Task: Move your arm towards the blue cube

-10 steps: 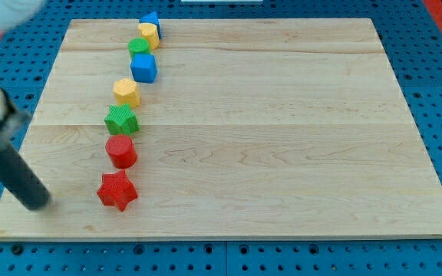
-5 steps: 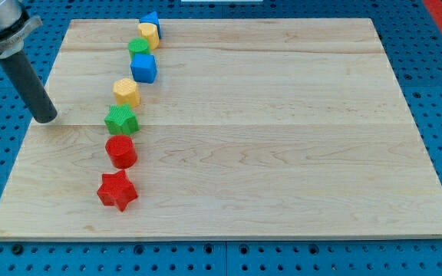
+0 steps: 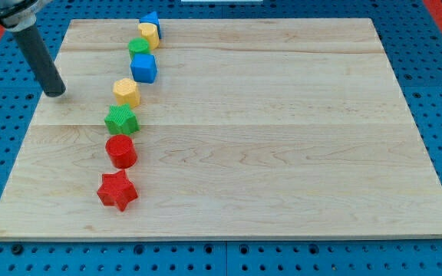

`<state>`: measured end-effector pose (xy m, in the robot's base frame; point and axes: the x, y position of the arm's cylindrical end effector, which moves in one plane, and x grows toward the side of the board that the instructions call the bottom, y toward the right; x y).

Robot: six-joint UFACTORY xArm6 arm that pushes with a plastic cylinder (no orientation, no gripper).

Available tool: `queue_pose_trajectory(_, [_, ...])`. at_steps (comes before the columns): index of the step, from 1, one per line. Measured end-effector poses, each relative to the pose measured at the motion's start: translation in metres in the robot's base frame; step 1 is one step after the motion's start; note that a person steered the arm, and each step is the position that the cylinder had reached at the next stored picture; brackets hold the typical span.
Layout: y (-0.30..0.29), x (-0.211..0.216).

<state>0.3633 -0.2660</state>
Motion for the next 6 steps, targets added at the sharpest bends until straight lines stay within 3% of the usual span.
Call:
queue_pose_trajectory(1, [0.001,-0.027])
queue_pose_trajectory(4, [0.014,-0.044])
queue_pose_trajectory(5, [0.022,-0.079])
queue_pose_trajectory(6, [0.04,-0.086])
